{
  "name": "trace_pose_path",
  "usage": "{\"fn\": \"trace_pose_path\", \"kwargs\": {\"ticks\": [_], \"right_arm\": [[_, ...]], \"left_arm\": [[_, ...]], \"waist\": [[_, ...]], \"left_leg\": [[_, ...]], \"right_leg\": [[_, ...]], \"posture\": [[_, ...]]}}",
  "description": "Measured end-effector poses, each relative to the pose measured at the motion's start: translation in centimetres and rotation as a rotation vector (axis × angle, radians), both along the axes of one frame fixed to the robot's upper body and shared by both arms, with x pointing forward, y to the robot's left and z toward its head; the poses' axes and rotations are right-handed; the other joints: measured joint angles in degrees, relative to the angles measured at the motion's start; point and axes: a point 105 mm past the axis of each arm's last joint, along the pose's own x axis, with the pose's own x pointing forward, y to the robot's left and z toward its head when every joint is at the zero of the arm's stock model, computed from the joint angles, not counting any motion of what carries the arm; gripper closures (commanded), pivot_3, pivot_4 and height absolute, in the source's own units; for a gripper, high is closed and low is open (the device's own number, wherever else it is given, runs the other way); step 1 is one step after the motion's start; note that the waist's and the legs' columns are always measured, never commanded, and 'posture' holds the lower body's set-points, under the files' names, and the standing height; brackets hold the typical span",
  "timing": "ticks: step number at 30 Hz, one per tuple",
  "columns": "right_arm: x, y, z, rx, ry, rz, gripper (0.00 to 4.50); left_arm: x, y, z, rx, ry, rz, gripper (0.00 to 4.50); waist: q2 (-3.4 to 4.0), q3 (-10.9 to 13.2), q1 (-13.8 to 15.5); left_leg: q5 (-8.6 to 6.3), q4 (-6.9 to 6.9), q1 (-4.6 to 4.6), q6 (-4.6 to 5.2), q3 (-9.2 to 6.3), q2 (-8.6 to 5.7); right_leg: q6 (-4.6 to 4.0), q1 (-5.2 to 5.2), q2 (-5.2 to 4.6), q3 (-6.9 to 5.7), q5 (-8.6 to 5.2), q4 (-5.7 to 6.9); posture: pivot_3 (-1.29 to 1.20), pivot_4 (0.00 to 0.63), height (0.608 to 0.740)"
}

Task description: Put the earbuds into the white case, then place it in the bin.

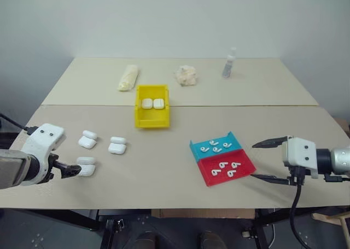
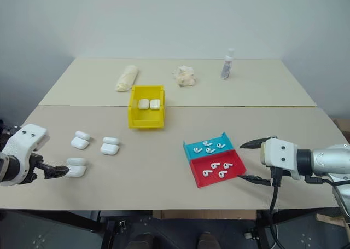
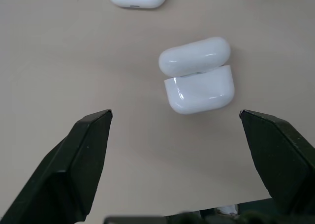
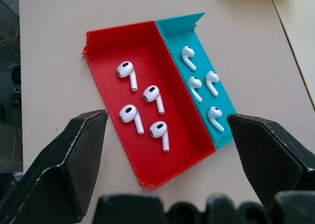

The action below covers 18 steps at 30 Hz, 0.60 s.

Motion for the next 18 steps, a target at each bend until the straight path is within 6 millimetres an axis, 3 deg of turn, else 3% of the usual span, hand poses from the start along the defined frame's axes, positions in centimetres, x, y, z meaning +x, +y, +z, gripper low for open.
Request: {"fn": "trace_pose_path", "kwargs": {"ticks": [8, 18], "right_arm": [[-0.5, -0.2, -0.9, 0.005, 0.044, -0.029, 0.02], [-1.4, -0.9, -1.0, -0.003, 0.05, -0.061, 0.02]], "left_arm": [[1.2, -1.1, -0.2, -0.077, 0.091, 0.014, 0.0], [3.1, -0.8, -3.0, -0.089, 0.163, 0.154, 0.0]], "waist": [[0.0, 0.0, -0.08], [-0.05, -0.02, -0.37]], "left_leg": [[0.02, -0.04, -0.1, -0.03, 0.01, -0.08], [0.16, -0.05, -0.09, -0.26, 0.0, -0.12]], "right_leg": [[0.0, -0.14, -0.03, 0.03, 0.0, 0.03], [0.0, -0.19, -0.02, 0.07, 0.0, 0.19]], "posture": [[0.0, 0.15, 0.74], [0.0, 0.15, 0.74]]}}
